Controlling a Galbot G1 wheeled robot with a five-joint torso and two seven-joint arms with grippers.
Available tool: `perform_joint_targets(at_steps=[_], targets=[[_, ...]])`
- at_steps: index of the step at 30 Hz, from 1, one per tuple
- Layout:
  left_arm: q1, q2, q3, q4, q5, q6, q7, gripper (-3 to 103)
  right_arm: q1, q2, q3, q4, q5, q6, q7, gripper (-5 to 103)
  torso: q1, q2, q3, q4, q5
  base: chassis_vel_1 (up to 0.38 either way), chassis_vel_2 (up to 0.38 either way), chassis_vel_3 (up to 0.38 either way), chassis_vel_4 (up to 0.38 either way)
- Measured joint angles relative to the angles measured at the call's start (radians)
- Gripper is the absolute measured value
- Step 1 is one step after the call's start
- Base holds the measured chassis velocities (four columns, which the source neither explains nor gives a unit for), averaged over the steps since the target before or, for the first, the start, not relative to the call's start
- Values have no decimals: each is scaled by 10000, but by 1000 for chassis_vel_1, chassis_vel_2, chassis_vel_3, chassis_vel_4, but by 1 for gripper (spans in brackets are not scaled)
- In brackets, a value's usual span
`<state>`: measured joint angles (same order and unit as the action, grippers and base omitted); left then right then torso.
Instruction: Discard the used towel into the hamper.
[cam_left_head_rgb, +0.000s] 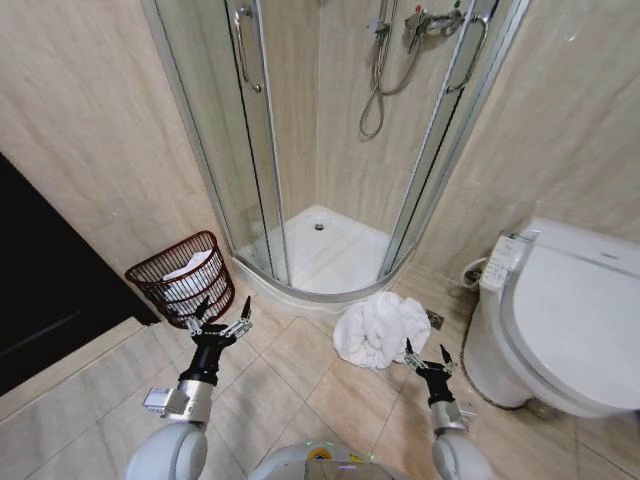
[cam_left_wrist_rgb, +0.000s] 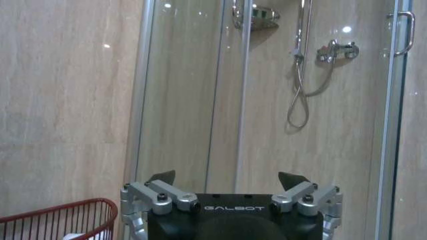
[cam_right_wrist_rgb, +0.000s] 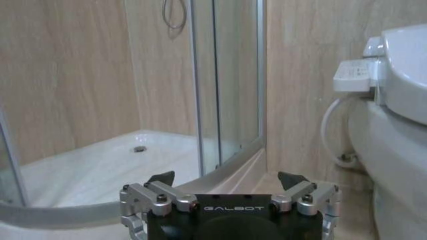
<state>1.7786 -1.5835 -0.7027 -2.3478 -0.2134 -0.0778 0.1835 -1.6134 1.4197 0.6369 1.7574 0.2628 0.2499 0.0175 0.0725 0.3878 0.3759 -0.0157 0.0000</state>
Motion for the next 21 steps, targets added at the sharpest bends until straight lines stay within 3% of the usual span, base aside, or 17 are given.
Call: perform_joint_targets(at_steps=[21], targets=[[0, 0, 0, 0, 0, 0, 0, 100, -19, 71, -60, -166, -16, 55, -132, 100, 2, 0, 1, 0, 1, -35, 47, 39, -42]])
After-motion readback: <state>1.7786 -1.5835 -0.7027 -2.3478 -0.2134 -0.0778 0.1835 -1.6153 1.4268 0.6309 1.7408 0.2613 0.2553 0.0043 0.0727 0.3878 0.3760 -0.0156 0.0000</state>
